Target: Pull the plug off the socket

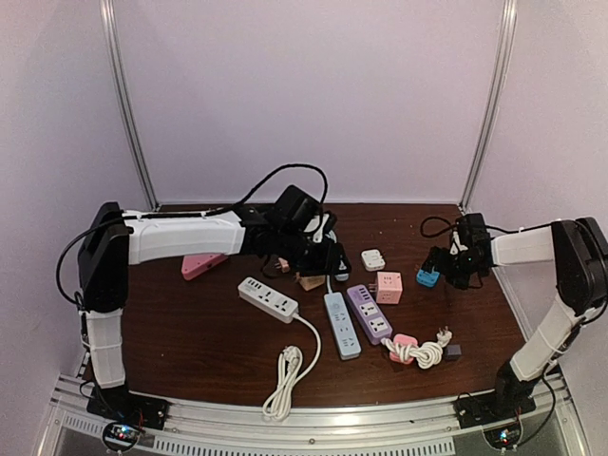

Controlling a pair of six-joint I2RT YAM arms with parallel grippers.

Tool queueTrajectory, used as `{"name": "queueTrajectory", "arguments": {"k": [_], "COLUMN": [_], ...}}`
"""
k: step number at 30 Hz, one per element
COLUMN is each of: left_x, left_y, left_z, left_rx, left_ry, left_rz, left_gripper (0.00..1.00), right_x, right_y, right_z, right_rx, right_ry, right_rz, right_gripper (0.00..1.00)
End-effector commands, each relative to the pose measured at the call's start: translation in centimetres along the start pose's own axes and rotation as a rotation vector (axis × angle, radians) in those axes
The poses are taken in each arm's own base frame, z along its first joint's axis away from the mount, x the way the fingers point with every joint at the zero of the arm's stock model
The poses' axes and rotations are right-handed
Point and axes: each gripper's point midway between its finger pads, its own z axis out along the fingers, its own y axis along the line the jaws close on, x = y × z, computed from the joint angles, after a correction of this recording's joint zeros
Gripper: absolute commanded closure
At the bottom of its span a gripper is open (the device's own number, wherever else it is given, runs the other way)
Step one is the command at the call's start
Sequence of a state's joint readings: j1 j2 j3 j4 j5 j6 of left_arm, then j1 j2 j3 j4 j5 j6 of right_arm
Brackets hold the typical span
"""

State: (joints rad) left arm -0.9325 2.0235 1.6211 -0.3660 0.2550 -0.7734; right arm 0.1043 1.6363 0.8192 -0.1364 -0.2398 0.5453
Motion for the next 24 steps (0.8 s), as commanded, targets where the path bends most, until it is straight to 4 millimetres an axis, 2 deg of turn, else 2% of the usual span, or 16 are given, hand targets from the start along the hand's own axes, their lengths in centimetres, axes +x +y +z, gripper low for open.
{"name": "queueTrajectory", "arguments": {"k": [1,4,6,7,8,14,19,24], "left_x": [-3.4,-4.4,-5.1,-5.6,-5.8,-6.2,-5.1,-3.2], "left_y": [-0.6,0.4,1.3,2.0,2.7,8.0,14.2,21.8], "left_z": [-4.4,-6.6,-8.3,-9.3,-10.2,-16.0,-21.9,-28.3], "left_rx": [0.021,0.003,-0.018,-0.047,-0.077,-0.246,-0.432,-0.673], "left_ry": [-0.135,-0.191,-0.236,-0.262,-0.284,-0.398,-0.502,-0.601], "left_rz": [0.055,0.064,0.069,0.078,0.09,0.106,0.055,-0.019], "left_gripper": [0.4,0.29,0.16,0.05,0.03,0.02,0.02,0.02], "right_x": [-1.1,-1.7,-2.3,-2.7,-3.1,-5.5,-6.4,-6.6], "right_y": [0.0,1.0,1.8,2.2,2.6,4.2,2.4,1.4], "right_z": [-1.8,-3.0,-4.2,-4.8,-5.6,-10.4,-12.7,-14.8], "right_rx": [0.027,0.016,0.008,0.0,-0.013,-0.048,0.056,0.074], "right_ry": [-0.056,-0.096,-0.146,-0.176,-0.209,-0.434,-0.572,-0.763], "right_rz": [-0.022,-0.054,-0.081,-0.093,-0.103,-0.194,-0.226,-0.307], "right_gripper": [0.08,0.02,0.0,0.0,0.0,0.0,0.0,0.0]}}
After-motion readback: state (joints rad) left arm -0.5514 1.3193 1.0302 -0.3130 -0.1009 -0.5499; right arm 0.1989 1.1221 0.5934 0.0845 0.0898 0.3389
